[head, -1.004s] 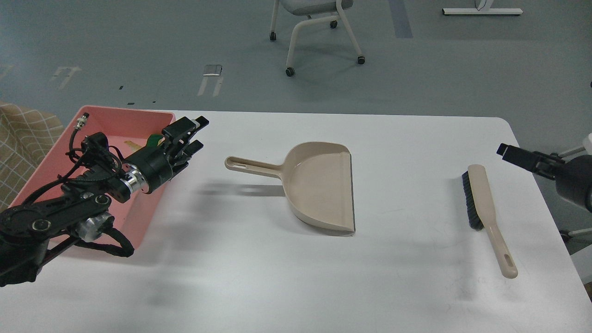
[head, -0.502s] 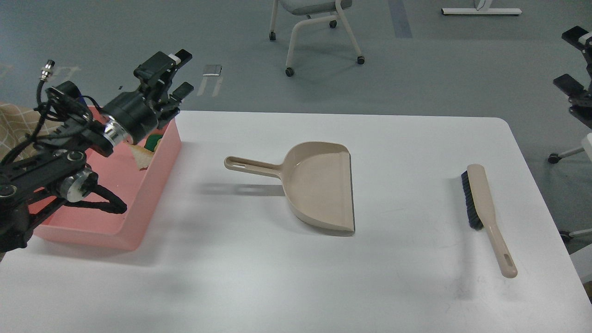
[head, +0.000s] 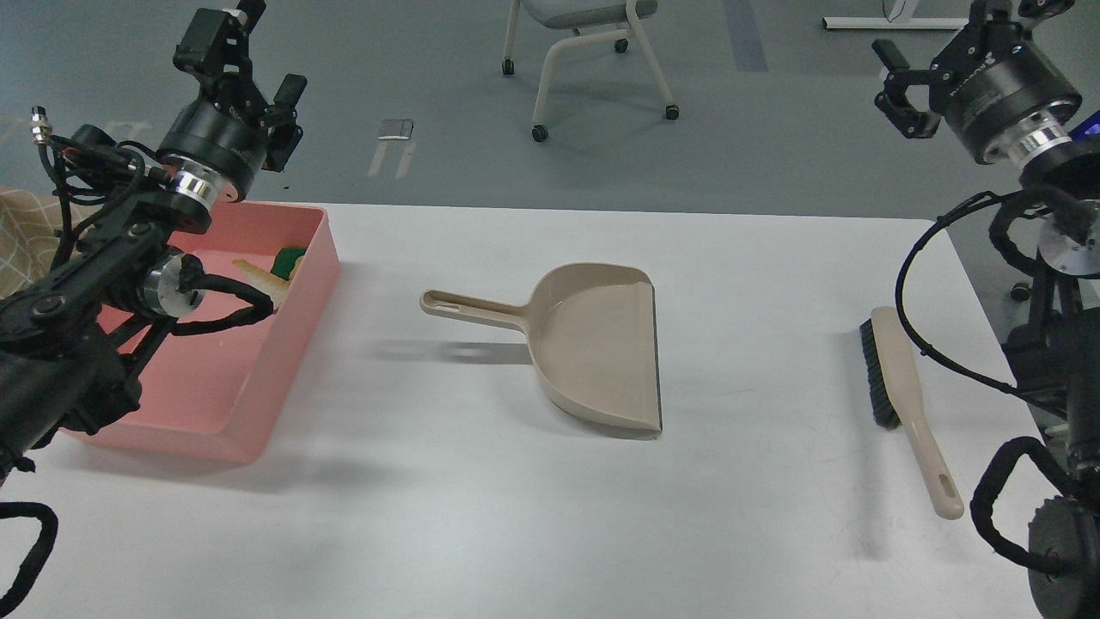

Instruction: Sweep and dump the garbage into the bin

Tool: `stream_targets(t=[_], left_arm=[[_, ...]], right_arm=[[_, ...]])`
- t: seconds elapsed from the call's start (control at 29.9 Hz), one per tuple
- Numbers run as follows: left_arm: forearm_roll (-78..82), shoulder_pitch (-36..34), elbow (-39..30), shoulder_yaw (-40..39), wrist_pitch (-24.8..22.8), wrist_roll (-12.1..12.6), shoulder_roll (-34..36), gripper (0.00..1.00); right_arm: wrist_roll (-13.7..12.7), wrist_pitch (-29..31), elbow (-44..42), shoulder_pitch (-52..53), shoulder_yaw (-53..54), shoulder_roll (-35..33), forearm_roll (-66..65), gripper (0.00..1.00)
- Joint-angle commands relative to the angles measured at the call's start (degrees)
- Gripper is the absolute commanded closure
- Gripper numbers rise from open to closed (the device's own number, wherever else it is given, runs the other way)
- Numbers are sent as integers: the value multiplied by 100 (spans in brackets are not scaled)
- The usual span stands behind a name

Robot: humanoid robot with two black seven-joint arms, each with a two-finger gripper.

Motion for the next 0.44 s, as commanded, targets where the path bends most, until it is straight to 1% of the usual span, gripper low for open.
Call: stream_targets(t=[0.0, 0.1, 0.23, 0.3, 0.4], left_arm=[[-92, -258, 503, -42, -276, 1, -417, 3], [-460, -504, 925, -42, -452, 1, -637, 3], [-830, -821, 1348, -42, -655, 53, -945, 3], [-953, -1075, 1690, -42, -682, 167, -1190, 3], [-989, -1199, 1788, -42, -725, 159, -1376, 3]], right_arm=[[260, 2, -1122, 495, -29, 163, 0, 0], [277, 2, -1739, 768, -29, 295, 9, 0], [339, 2, -1793, 769, -29, 330, 26, 0], [435, 2, -1759, 769, -29, 357, 131, 0], [497, 2, -1732, 778, -29, 357, 508, 0]])
